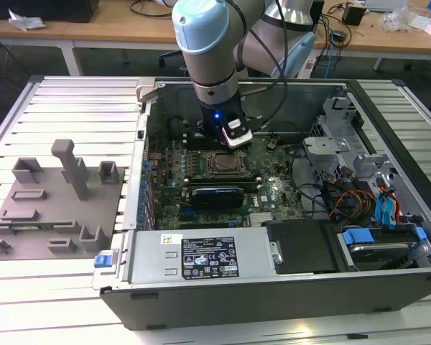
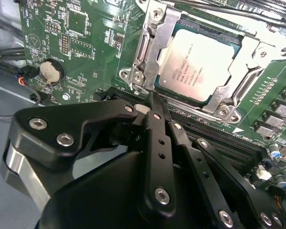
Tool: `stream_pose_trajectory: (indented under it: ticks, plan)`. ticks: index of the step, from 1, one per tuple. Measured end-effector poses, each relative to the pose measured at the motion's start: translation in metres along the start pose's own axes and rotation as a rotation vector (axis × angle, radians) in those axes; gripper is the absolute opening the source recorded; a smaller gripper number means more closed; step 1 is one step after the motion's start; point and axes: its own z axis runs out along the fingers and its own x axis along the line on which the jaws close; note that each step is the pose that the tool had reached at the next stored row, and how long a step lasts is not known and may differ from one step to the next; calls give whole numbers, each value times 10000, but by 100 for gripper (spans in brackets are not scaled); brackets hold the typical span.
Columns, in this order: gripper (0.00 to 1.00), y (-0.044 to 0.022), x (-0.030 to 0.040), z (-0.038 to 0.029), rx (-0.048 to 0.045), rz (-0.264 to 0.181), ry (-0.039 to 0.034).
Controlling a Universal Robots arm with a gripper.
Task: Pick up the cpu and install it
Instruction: 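Install the first cpu locking lever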
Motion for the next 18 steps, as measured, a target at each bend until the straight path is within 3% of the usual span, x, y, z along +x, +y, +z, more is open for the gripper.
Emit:
stream_pose_trajectory:
  ticks: [7, 14, 16, 17, 18]
  plan:
    - [11, -5, -3, -8, -1, 1, 0]
    - [11, 26, -35, -148, 11, -2, -2]
    - [11, 31, -39, -167, 142, -28, -33]
    - [11, 31, -40, -173, 329, -57, -66]
    - [11, 31, -40, -174, 416, -69, -79]
